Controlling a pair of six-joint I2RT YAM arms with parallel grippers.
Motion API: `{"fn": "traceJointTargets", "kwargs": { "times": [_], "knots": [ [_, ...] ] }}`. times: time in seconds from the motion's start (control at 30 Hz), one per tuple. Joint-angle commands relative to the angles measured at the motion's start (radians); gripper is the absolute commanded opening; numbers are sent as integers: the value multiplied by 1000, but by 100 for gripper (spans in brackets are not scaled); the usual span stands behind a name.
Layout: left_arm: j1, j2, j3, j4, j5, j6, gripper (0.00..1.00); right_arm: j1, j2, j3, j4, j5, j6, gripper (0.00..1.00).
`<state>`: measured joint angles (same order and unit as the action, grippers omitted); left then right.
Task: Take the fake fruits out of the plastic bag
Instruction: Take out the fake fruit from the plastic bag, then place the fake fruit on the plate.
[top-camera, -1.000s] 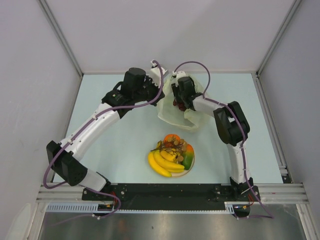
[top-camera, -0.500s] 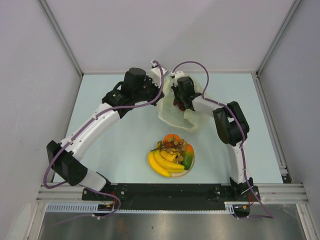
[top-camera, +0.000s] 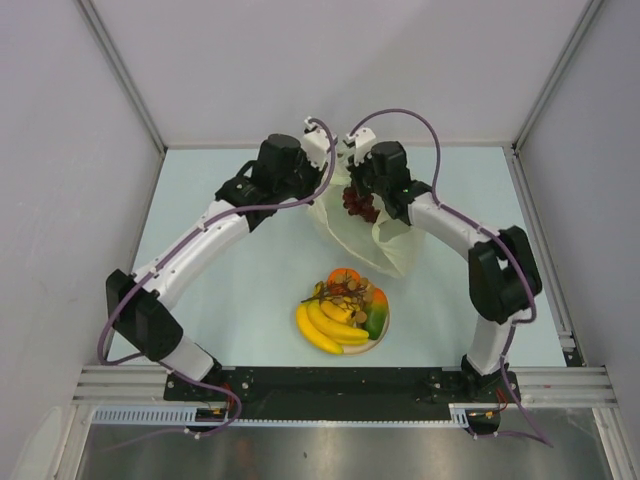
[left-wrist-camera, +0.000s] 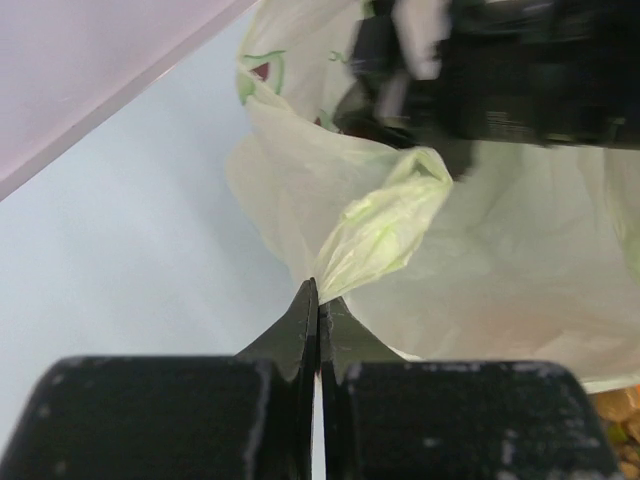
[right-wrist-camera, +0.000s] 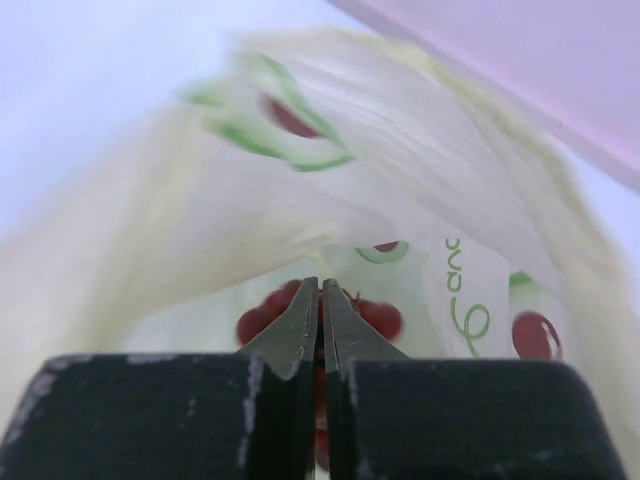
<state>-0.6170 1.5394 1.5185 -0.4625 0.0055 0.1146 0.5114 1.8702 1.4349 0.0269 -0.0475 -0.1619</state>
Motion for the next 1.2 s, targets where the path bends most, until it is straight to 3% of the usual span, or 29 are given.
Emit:
{"fn": "traceJointTargets", "kwargs": {
  "times": [0.0, 0.27, 0.43, 0.6, 0.8, 1.0, 1.17],
  "knots": [
    [-4, 42, 54, 74, -114, 7, 0, 29, -178, -50, 4, -113, 15, 0],
    [14, 185, 147, 91, -245, 46, 0, 36, -397, -83, -53, -219, 88, 0],
    [22, 215, 189, 96, -276, 57, 0, 65, -542, -82, -161, -342, 13, 0],
    [20, 196, 190, 67, -191, 20, 0, 122, -678, -87, -361, -411, -122, 0],
    [19, 143, 157, 39, -110, -1, 0, 265, -796, -123, -576, -359, -237, 0],
    [19, 108, 143, 22, -18, -32, 0, 378, -841, -143, -706, -311, -217, 0],
    [20, 110, 172, -21, 20, -53, 0, 377, -849, -143, -746, -327, -243, 0]
  ]
}}
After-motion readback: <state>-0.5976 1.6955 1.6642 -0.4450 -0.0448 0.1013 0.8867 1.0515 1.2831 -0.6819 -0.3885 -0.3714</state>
